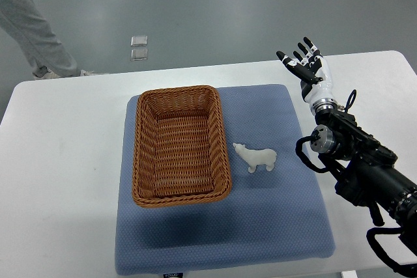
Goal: Place white bear in brown basket with right hand
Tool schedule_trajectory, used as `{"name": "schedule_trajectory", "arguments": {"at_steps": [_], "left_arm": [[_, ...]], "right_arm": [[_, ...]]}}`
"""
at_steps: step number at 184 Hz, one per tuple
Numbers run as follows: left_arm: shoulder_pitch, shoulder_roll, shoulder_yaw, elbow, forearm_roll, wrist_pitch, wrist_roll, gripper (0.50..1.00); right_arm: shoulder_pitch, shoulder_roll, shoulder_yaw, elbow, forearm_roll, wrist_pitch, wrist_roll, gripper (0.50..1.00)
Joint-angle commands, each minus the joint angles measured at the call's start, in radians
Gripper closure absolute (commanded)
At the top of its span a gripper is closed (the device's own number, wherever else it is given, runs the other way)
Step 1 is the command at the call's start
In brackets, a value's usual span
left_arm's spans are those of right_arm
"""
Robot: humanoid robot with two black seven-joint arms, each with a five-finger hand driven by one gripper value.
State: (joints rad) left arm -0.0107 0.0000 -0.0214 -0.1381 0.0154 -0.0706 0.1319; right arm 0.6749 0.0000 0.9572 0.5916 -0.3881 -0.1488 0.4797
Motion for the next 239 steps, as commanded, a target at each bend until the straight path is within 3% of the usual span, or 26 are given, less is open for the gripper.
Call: {"name": "schedule_trajectory", "arguments": {"at_steps": [1,81,119,167,212,239], "left_arm": [[0.000,0.000,0.000,0.000,0.000,0.000,0.000,0.500],[0.000,0.000,0.000,0.000,0.000,0.000,0.000,0.500],[0.000,0.000,0.000,0.000,0.000,0.000,0.000,0.500],[-0.002,0.000,0.001,0.000,0.000,0.000,0.000,0.500],[-0.002,0.000,0.001,0.000,0.000,0.000,0.000,0.500],[-0.003,0.000,0.001,0.000,0.000,0.000,0.000,0.500]], "right_arm": [[0.000,0.000,0.000,0.005,0.000,0.000,-0.001,0.576],[0.014,-0.003,-0.031,0.059,-0.014,-0.002,-0.015,0.576],[0.064,-0.132,-0.233,0.155,-0.092,-0.038,-0.015,0.579],[0.187,-0.291,-0.538,0.261,-0.247,-0.026,-0.015,0.579],[0.319,-0.434,-0.779,0.401,-0.526,0.081,-0.015,0.579],[0.406,-0.518,-0.876,0.481,-0.707,0.201,-0.015,0.579]]}}
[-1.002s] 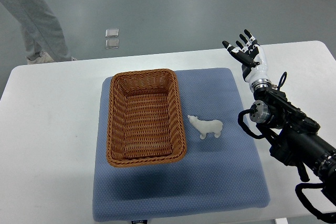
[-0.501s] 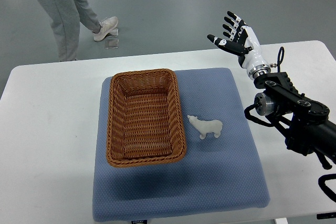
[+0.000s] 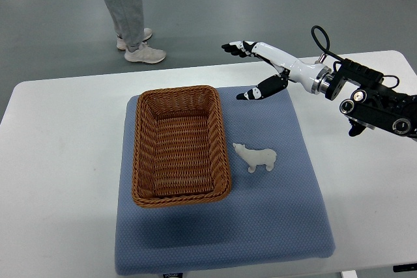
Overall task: Place white bear in brown basket with right hand
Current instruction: 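Swing the right hand over the mat toward the white polar bear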
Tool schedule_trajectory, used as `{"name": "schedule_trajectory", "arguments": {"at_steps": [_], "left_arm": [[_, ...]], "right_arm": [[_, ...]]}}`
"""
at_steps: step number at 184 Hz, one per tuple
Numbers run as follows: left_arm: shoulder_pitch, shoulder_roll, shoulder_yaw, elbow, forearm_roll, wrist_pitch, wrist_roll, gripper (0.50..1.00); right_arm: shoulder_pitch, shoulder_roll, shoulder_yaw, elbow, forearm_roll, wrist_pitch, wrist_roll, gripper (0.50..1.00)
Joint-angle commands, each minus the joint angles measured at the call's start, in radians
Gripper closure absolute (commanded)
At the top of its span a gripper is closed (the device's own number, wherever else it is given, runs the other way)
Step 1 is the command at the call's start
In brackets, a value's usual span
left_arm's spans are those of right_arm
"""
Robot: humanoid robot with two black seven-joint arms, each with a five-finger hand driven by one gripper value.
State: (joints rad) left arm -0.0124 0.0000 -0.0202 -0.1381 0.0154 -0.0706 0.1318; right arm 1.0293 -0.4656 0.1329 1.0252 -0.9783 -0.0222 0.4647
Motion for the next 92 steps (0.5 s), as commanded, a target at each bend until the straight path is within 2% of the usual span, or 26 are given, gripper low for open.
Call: {"name": "schedule_trajectory", "arguments": {"at_steps": [1,22,51,73,92], "left_arm": [[-0.001,0.000,0.000,0.000,0.000,0.000,0.000,0.500],[0.000,0.000,0.000,0.000,0.000,0.000,0.000,0.500],[-0.001,0.000,0.000,0.000,0.000,0.000,0.000,0.500],[-0.006,0.000,-0.001,0.000,0.000,0.000,0.000,0.500],[-0.006,0.000,-0.001,0.000,0.000,0.000,0.000,0.500]], "right_arm": [[0.052,-0.053,-0.052,0.047,-0.117,0.074,0.000,0.579],[0.095,-0.113,-0.064,0.095,-0.267,0.188,0.002,0.579],[0.130,-0.188,-0.064,0.170,-0.401,0.303,0.005,0.579],[0.140,-0.226,-0.064,0.236,-0.465,0.346,0.006,0.581],[0.140,-0.228,-0.058,0.272,-0.461,0.340,0.006,0.581]]}}
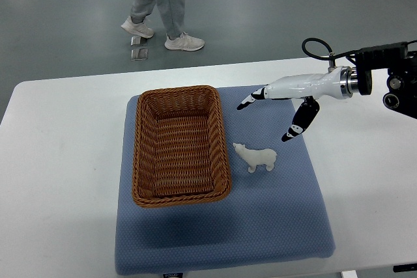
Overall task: Place white bear in brown basket with right hand
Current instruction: 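Swing the right hand over the mat toward the white polar bear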
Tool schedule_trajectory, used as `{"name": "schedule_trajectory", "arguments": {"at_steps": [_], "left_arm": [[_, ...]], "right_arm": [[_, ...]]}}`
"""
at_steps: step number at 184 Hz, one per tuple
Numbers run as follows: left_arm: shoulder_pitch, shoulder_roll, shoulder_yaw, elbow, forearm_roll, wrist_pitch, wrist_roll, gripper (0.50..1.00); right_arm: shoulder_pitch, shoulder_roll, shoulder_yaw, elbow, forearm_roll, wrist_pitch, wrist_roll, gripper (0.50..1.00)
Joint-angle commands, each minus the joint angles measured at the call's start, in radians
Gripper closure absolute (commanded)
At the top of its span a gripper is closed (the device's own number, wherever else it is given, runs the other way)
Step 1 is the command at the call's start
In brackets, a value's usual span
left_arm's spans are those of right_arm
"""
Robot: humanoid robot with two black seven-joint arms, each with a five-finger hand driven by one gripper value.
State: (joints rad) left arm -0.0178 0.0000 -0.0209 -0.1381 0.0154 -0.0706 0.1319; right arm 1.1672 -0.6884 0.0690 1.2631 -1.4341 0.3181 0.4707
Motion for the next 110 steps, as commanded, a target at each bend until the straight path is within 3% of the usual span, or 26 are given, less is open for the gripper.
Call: {"name": "schedule_trajectory", "arguments": {"at_steps": [1,57,110], "left_arm": [[-0.001,0.000,-0.001,0.000,0.000,0.000,0.000,0.500],[-0.001,0.000,-0.001,0.000,0.000,0.000,0.000,0.500],[-0.002,0.000,-0.001,0.000,0.000,0.000,0.000,0.500]], "right_arm": [[0.002,-0.005,0.006,0.035,-0.005,-0.001,0.000,0.581],[-0.060,0.040,0.008,0.033,-0.003,-0.024,-0.009,0.583],[-0.092,0.043,0.008,0.027,0.104,-0.013,-0.161,0.581]]}}
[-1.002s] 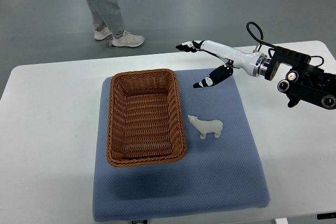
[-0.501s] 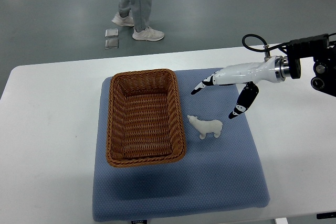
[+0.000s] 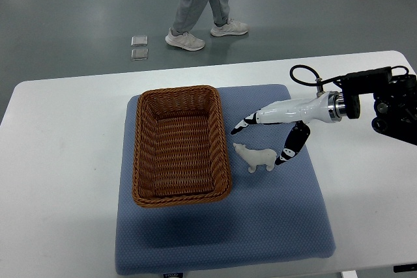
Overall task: Place white bear in brown basket with right hand
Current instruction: 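Swing the right hand over the mat toward the white polar bear, then lower the right hand onto the polar bear and close fingers around it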
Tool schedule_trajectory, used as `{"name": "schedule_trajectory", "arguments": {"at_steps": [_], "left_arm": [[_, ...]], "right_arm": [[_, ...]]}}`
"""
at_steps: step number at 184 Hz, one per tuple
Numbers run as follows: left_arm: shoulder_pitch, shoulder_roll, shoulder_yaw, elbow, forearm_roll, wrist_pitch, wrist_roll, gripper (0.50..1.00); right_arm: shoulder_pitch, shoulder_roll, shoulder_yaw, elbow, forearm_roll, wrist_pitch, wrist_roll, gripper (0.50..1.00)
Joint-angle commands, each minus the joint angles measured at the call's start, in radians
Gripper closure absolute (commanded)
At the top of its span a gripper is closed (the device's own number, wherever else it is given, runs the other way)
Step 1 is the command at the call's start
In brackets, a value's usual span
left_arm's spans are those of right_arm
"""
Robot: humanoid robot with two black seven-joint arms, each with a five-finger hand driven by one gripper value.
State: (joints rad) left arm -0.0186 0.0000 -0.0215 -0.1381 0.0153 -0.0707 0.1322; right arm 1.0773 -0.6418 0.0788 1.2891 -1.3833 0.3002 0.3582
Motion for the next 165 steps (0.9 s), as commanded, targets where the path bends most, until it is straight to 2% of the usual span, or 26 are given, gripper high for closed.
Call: {"name": "schedule_trajectory", "arguments": {"at_steps": [1,34,64,103,129,165], "left_arm": [[-0.001,0.000,0.000,0.000,0.000,0.000,0.000,0.500],[-0.001,0.000,0.000,0.000,0.000,0.000,0.000,0.500],[-0.001,0.000,0.000,0.000,0.000,-0.001,0.000,0.500],[-0.001,0.000,0.000,0.000,0.000,0.000,0.000,0.500],[-0.001,0.000,0.000,0.000,0.000,0.000,0.000,0.500],[-0.001,0.000,0.002,0.000,0.000,0.000,0.000,0.500]], "right_arm": [[-0.002,-0.004,-0.002,0.001,0.056,0.005,-0.056,0.581],[-0.003,0.004,-0.002,0.010,0.079,0.007,-0.136,0.581],[-0.008,0.016,-0.004,0.036,0.153,0.008,-0.248,0.581],[-0.028,0.031,-0.004,0.045,0.175,0.008,-0.262,0.583],[-0.043,0.048,-0.002,0.044,0.230,-0.007,-0.294,0.583],[-0.056,0.076,-0.002,0.033,0.218,-0.038,-0.294,0.593]]}}
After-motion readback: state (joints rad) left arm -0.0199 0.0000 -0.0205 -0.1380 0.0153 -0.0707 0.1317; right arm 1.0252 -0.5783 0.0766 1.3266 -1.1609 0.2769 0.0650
